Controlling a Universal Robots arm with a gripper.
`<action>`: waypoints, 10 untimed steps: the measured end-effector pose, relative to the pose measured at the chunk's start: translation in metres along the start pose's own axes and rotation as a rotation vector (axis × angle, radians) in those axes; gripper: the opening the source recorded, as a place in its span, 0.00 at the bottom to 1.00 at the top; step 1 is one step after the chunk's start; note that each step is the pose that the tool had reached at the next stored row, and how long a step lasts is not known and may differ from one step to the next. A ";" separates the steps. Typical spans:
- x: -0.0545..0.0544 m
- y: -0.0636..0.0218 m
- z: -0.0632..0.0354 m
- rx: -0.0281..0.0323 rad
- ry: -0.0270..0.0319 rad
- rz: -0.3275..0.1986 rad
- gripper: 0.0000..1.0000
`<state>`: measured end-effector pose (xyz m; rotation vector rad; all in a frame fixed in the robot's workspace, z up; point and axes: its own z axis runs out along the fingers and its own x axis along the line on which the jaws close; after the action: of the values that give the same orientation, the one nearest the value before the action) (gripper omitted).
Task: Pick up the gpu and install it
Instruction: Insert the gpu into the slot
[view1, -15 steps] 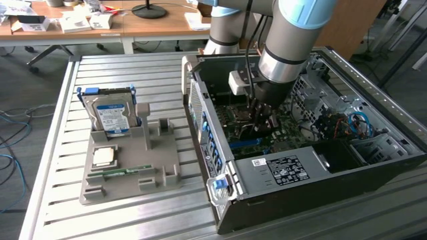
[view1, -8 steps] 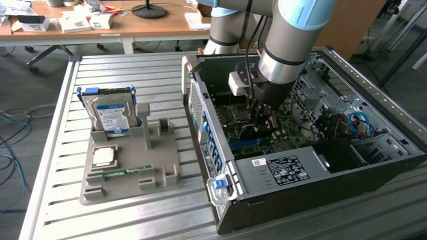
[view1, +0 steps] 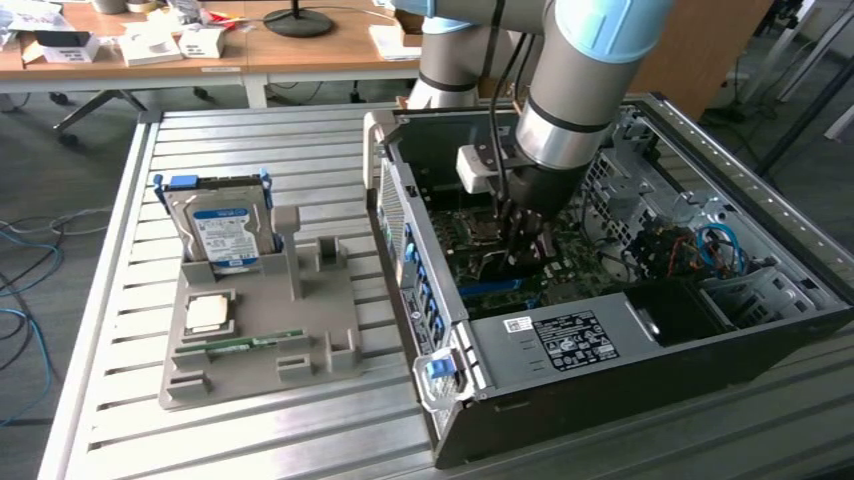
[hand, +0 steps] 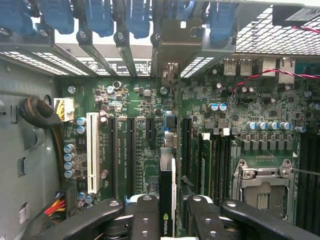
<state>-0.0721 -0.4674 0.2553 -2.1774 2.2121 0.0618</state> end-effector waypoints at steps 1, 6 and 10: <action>0.000 0.0000 0.0002 0.0000 0.0008 0.000 0.26; 0.000 0.0000 0.0021 0.0000 0.0036 0.000 0.26; 0.000 0.0000 0.0029 0.0001 0.0038 0.001 0.26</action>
<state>-0.0721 -0.4672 0.2524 -2.1787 2.2147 0.0577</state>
